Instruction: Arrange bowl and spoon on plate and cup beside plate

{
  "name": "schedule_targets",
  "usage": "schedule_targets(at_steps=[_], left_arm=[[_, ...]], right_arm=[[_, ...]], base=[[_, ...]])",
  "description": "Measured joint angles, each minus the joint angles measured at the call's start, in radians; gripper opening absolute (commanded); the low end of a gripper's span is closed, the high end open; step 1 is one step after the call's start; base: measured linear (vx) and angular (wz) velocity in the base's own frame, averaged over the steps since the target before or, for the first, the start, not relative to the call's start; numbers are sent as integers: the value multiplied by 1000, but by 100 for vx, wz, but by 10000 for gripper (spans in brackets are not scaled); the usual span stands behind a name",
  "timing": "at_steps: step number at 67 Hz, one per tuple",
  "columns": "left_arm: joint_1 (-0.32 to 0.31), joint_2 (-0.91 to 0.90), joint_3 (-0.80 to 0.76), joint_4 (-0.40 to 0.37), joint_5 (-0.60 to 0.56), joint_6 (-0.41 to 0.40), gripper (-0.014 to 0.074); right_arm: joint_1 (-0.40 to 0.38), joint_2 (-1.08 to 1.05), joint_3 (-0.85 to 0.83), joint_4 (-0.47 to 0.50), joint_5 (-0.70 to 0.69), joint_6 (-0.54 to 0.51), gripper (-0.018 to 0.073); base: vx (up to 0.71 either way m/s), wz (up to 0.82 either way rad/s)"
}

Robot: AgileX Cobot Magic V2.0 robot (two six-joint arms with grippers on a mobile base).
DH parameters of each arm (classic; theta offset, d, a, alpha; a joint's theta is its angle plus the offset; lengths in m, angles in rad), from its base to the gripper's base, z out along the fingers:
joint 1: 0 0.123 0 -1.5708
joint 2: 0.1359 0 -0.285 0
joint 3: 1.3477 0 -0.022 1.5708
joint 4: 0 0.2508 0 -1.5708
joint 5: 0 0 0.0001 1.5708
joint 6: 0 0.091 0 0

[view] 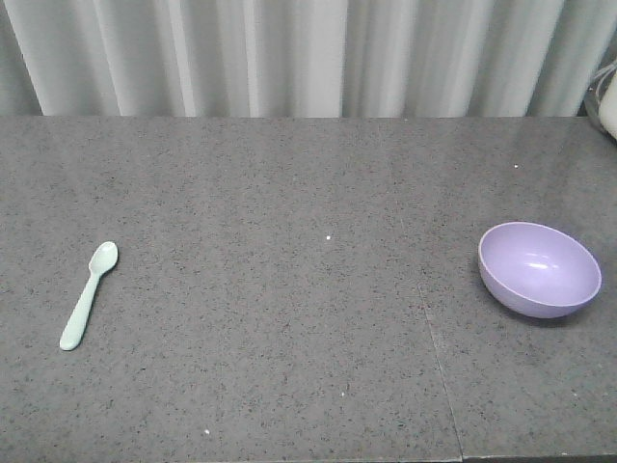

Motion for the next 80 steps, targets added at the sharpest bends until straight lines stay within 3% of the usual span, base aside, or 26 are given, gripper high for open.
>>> schedule_targets(at_steps=[10,17,36,46,55,66,72,80], left_arm=[[-57,249,-197,-5,86,0,-6],[-118,337,-227,-7,88,0,-6],[-139,400,-231,-7,166,0,3],[-139,451,-255,-7,270,0,32],[-139,544,-322,-7,402,0,115],[-139,656,-456,-7,579,0,318],[-139,716,-521,-6,670,0,431],[-139,793,-562,0,737,0,496]], right_arm=[[0,214,-122,64,406,-15,-11],[0,321,-124,62,584,-18,-11],[0,448,-124,17,621,-9,2],[0,465,-126,-40,632,59,78],[0,482,-151,-152,677,139,243],[0,500,-224,-297,815,274,464],[0,501,-238,-367,858,327,506],[0,501,-242,-401,916,340,510]], base=[[0,0],[0,0],[0,0],[0,0],[0,0],[0,0],[0,0],[0,0]])
